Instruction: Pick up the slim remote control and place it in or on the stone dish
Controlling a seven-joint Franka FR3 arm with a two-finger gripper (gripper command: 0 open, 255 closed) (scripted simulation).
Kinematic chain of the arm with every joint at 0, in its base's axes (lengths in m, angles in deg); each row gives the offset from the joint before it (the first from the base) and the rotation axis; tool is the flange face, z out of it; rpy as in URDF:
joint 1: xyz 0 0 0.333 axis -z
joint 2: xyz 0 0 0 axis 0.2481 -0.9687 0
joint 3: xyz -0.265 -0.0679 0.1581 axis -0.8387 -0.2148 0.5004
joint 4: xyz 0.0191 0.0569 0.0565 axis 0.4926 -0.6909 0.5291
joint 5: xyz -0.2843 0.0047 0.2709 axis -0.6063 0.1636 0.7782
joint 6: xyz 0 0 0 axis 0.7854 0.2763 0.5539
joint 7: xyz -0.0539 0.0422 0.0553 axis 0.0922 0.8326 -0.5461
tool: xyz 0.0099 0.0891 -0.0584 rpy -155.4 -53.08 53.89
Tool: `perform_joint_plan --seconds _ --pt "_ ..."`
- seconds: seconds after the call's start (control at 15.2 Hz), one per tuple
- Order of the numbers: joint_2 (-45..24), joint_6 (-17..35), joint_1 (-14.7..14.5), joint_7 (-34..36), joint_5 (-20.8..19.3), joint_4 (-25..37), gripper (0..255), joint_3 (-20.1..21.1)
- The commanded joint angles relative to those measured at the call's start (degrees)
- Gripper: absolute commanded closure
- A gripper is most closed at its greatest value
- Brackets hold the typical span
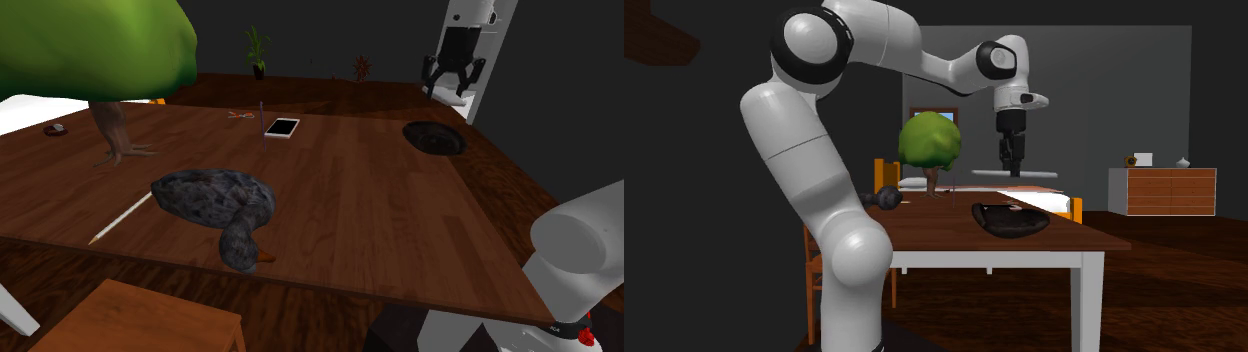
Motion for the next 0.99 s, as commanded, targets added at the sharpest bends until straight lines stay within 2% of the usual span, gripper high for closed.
perform_joint_plan --seconds 0.0,0.59,0.92 --pt "0.35 1.47 0.03 -0.10 -0.03 -1.78 255 -0.06" --pt "1.10 8.09 0.02 -0.12 -0.02 -9.15 255 -0.05" --pt "1.10 8.09 0.02 -0.12 -0.02 -9.15 255 -0.05"
